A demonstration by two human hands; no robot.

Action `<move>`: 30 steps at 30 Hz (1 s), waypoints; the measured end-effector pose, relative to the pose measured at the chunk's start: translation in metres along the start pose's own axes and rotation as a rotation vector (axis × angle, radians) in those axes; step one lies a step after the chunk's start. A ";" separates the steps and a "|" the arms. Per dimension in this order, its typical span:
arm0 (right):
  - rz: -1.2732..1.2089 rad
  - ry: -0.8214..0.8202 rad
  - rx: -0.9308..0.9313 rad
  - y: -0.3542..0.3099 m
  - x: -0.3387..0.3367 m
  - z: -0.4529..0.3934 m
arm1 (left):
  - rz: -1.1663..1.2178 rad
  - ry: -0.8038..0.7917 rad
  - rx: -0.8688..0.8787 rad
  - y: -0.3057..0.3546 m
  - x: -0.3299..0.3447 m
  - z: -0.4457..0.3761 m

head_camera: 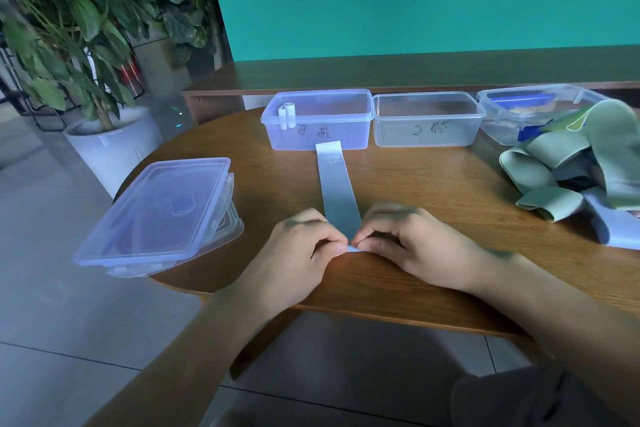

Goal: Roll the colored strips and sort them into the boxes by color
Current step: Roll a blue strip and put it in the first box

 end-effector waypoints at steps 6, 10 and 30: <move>-0.068 -0.083 0.022 0.001 -0.005 -0.011 | 0.003 0.014 -0.020 0.001 -0.002 0.000; -0.067 -0.140 0.022 0.000 -0.009 -0.020 | -0.019 -0.006 -0.018 0.000 -0.002 -0.001; -0.106 -0.150 -0.083 0.008 -0.009 -0.030 | 0.018 -0.003 -0.012 -0.018 -0.006 -0.011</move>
Point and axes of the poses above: each hand's wrist, its own z-axis away from the middle knuckle, its own x-axis out of the palm, y = z × x, the point moved 7 cm from there along -z, towards the middle knuckle, and after that the axes turned 14 degrees about x, right-handed, at the moved point
